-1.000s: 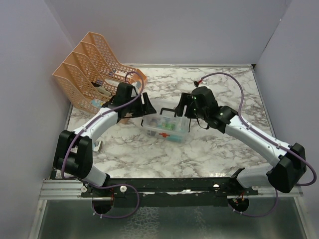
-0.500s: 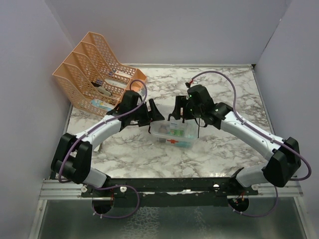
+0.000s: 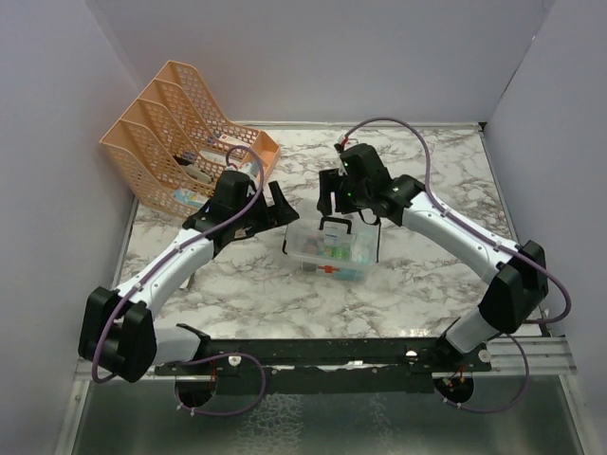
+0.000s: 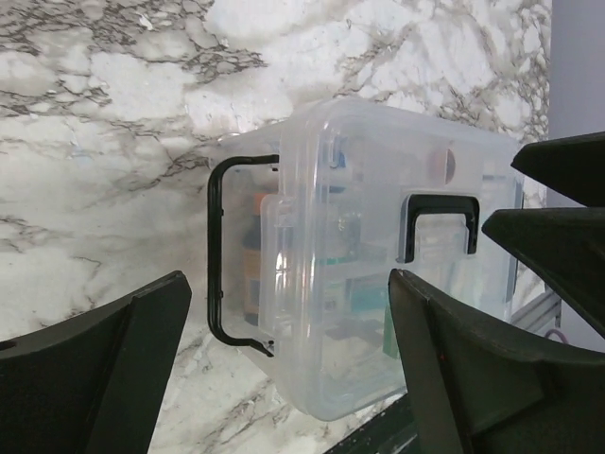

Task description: Organize the medicine kit

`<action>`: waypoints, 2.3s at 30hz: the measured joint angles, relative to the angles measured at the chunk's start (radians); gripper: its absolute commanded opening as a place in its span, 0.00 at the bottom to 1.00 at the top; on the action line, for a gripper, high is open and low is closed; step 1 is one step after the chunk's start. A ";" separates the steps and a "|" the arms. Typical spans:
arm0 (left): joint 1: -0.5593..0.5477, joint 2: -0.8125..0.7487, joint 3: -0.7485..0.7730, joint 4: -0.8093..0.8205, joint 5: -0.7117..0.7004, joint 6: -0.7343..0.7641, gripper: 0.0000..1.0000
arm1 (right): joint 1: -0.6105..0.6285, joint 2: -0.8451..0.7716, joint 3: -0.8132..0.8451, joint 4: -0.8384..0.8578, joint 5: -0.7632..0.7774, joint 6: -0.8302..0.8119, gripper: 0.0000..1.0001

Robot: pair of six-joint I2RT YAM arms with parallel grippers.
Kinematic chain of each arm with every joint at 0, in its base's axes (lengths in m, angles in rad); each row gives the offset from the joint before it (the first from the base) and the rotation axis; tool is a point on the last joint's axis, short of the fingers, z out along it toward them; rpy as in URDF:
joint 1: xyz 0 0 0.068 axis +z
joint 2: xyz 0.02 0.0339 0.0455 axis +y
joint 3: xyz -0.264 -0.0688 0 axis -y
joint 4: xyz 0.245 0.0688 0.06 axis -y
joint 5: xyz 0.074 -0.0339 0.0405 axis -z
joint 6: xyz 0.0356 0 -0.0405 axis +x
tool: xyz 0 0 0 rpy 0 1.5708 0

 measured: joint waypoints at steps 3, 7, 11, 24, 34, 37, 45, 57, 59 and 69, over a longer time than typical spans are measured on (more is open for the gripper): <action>0.014 -0.027 -0.038 0.042 -0.020 -0.006 0.99 | 0.015 0.059 0.055 -0.011 0.002 -0.008 0.72; 0.040 -0.032 -0.128 0.089 -0.026 -0.034 0.99 | 0.059 0.135 0.113 -0.042 0.018 -0.026 0.79; 0.073 -0.043 -0.200 0.161 0.002 -0.064 0.99 | 0.094 0.201 0.163 -0.095 0.050 -0.050 0.84; 0.120 -0.060 -0.325 0.351 0.180 -0.146 0.99 | 0.104 0.237 0.198 -0.184 0.082 -0.153 0.91; 0.137 0.017 -0.381 0.504 0.321 -0.298 0.99 | 0.112 0.243 0.196 -0.180 0.094 -0.153 0.91; 0.137 0.032 -0.387 0.536 0.335 -0.349 0.99 | 0.117 0.245 0.196 -0.175 0.097 -0.148 0.91; 0.141 0.033 -0.434 0.627 0.337 -0.582 0.99 | 0.122 0.248 0.197 -0.160 0.108 -0.125 0.90; 0.141 0.082 -0.439 0.679 0.342 -0.686 0.99 | 0.122 0.248 0.195 -0.154 0.113 -0.113 0.89; 0.141 0.089 -0.439 0.687 0.346 -0.687 0.99 | 0.123 0.248 0.195 -0.153 0.115 -0.110 0.89; 0.133 0.092 -0.438 0.691 0.344 -0.693 0.91 | 0.124 0.248 0.193 -0.146 0.122 -0.101 0.88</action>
